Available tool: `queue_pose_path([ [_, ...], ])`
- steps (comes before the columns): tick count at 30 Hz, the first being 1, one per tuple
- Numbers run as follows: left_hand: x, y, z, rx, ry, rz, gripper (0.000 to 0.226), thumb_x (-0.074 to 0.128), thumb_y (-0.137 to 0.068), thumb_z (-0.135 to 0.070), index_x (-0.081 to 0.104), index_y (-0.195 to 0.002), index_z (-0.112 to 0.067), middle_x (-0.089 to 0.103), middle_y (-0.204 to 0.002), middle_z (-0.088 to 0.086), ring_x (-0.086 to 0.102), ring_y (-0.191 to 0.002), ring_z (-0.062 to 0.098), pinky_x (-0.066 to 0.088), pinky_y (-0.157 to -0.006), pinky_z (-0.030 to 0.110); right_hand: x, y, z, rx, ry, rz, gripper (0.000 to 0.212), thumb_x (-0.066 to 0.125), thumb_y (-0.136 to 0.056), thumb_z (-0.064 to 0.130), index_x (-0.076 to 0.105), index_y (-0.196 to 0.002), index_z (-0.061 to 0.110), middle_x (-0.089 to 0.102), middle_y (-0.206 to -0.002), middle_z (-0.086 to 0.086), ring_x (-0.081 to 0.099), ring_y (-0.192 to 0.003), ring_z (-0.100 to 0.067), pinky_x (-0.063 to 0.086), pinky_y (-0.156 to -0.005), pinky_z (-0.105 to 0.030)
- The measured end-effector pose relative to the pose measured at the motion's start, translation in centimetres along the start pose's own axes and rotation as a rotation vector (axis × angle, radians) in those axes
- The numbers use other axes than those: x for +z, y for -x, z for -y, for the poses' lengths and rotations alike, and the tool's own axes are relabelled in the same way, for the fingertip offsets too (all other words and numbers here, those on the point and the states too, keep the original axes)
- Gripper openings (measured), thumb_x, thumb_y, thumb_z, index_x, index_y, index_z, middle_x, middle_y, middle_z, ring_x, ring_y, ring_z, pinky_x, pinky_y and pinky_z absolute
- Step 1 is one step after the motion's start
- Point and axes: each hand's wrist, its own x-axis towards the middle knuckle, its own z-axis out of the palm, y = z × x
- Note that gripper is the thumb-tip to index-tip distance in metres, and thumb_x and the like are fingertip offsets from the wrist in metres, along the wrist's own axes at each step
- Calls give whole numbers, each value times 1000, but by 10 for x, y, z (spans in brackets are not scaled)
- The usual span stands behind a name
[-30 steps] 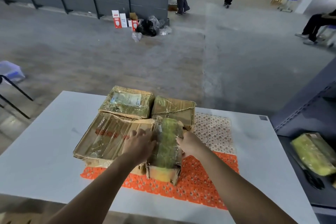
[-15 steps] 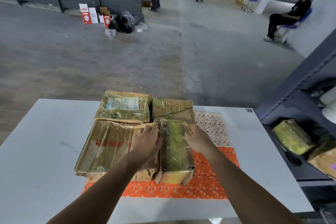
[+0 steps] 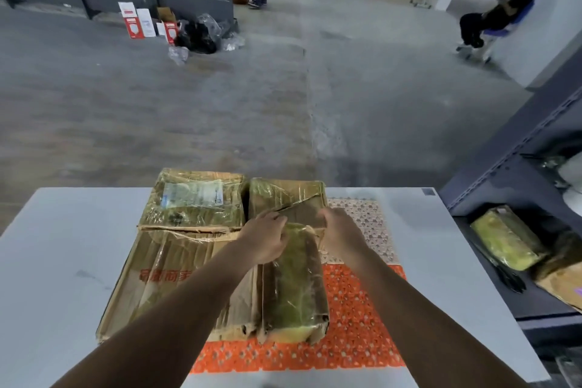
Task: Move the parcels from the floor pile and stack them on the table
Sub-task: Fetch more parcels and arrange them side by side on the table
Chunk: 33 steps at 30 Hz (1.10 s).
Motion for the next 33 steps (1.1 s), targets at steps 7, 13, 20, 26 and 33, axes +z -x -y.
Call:
queue_pose_path([
  [7, 11, -16, 2, -57, 53, -17, 35, 35, -100, -37, 57, -111, -11, 60, -96, 3, 55, -84, 14, 48, -75, 31, 12, -30, -42, -98, -81, 180, 62, 61, -89, 0, 41, -141, 28, 63, -115, -1, 64, -73, -10, 50, -54, -21],
  [13, 9, -27, 0, -60, 37, -160, 38, 35, -100, -40, 56, -122, -18, 57, -118, 1, 51, -107, 15, 44, -95, 36, -1, -51, -45, -171, -7, 62, 39, 57, -96, 17, 52, -135, 22, 66, -113, -3, 67, -67, -16, 58, -60, -29],
  [20, -25, -53, 21, -118, 80, -380, 47, 48, -96, -27, 37, -141, -18, 36, -146, 6, 36, -134, 28, 36, -108, 46, -41, -82, -24, -73, 17, -110, 31, 37, -103, 15, 57, -126, 8, 66, -108, -13, 62, -94, -27, 39, -70, -28],
  [26, -26, -53, 45, -154, 229, -200, 53, 50, -93, -30, 35, -143, -17, 54, -125, 11, 58, -107, 29, 50, -91, 46, -44, -91, -10, 4, 41, 92, 35, 34, -104, 14, 48, -136, 12, 64, -117, -16, 58, -87, -26, 40, -69, -30],
  [33, -10, -37, 66, -104, 60, -37, 78, 46, -88, -62, 15, -152, -28, 22, -156, 9, 20, -143, 33, 22, -114, 55, -21, -73, 5, 116, 45, 120, 45, 38, -104, 20, 30, -148, 19, 63, -89, -6, 47, -55, -12, 32, -48, -26],
])
